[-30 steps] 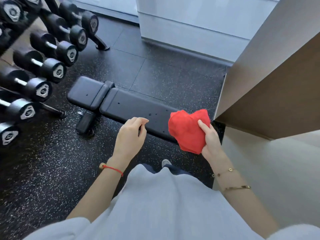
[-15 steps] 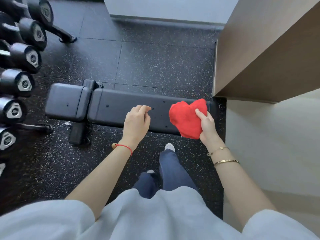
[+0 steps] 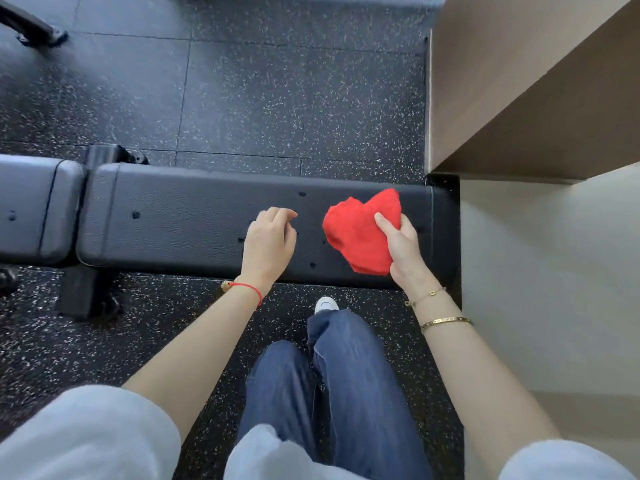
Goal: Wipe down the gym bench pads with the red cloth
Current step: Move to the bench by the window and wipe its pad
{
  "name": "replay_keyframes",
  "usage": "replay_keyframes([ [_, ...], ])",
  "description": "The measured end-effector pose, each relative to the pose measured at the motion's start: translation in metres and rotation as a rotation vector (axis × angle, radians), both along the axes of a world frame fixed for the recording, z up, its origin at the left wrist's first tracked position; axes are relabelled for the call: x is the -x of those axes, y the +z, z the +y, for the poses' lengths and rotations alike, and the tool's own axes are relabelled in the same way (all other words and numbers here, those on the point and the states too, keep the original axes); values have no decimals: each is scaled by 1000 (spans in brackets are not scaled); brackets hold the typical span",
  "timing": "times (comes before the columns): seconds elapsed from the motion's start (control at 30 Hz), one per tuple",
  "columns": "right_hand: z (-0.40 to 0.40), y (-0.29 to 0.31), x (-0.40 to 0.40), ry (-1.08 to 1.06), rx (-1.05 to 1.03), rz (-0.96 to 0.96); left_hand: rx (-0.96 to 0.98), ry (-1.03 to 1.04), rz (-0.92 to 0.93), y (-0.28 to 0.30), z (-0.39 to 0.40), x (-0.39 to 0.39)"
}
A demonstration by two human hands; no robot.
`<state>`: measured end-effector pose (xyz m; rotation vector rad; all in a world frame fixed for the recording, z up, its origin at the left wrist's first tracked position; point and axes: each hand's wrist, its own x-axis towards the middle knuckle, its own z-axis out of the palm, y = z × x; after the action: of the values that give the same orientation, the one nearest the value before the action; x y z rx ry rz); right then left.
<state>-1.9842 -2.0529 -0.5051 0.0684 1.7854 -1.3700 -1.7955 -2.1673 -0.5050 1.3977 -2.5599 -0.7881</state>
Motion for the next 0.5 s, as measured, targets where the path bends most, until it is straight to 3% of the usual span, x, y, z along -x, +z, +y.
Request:
replay_keyframes([
  [0.17,9,-72,8,216,-82,285,110,-42,44,-88,-1,-4],
  [0.27,20,-99,14,380,-187,632,213,-46,118,-128,5,-4],
  [0.4,34,-117,10,424,-223,1180,378,4,236,-162,11,-7],
  [0.5,33,-121,3,471,-102,1438,426,9,303,-171,10,-9],
])
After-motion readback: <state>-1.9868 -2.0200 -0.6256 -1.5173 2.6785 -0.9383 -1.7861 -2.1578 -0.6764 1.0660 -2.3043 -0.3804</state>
